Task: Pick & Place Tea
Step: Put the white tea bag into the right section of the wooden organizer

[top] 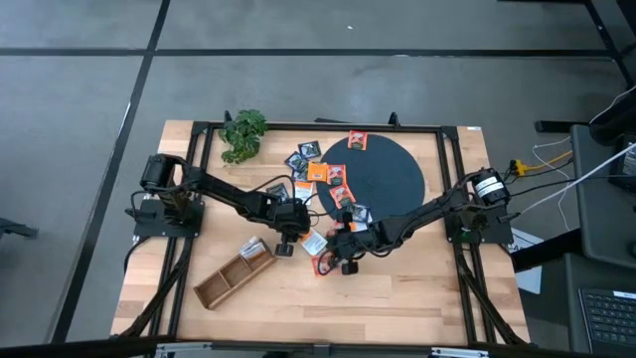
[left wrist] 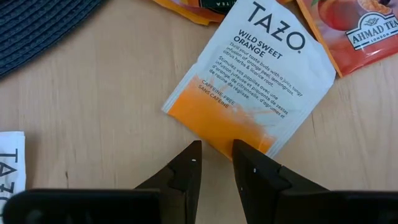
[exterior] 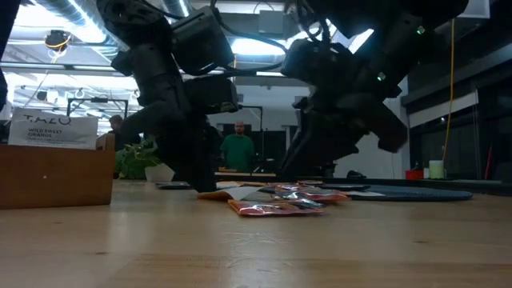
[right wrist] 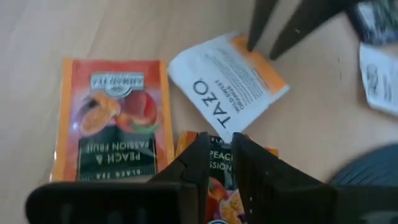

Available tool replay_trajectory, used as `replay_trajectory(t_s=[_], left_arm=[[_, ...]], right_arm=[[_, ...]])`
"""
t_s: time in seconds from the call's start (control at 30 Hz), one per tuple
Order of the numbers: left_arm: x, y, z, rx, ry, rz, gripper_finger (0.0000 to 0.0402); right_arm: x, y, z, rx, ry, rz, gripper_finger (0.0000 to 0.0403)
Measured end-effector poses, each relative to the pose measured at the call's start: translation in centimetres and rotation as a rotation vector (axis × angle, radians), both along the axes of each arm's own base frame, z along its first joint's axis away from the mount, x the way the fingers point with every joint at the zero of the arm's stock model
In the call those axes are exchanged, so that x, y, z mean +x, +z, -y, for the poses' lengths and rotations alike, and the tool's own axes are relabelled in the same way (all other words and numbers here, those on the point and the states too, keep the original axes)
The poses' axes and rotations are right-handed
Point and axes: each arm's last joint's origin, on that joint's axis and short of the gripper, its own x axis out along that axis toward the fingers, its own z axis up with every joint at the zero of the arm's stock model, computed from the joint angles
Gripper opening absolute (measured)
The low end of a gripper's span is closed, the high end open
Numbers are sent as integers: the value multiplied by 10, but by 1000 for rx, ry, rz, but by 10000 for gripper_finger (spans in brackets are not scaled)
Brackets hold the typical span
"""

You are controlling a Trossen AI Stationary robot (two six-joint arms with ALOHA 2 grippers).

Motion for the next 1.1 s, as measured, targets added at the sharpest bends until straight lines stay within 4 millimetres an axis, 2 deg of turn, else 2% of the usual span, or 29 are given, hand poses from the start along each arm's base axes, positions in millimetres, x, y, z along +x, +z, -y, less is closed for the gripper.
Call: replay_trajectory(t_s=[0.17, 0.37, 0.83, 1.1], left_arm=[[0, 0, 0, -5, 11, -3, 88], [0, -1, 0, -15, 23, 1, 88], [2, 0, -1, -83, 95, 15, 88], [3, 0, -1, -108, 136, 25, 88]], right_arm=[[-1, 0, -5, -105, 140, -10, 72], [-1, 1, -5, -170, 212, -16, 72], [1, 2, -6, -181, 228, 3, 72], [2, -13, -5, -221, 206, -35, 72]])
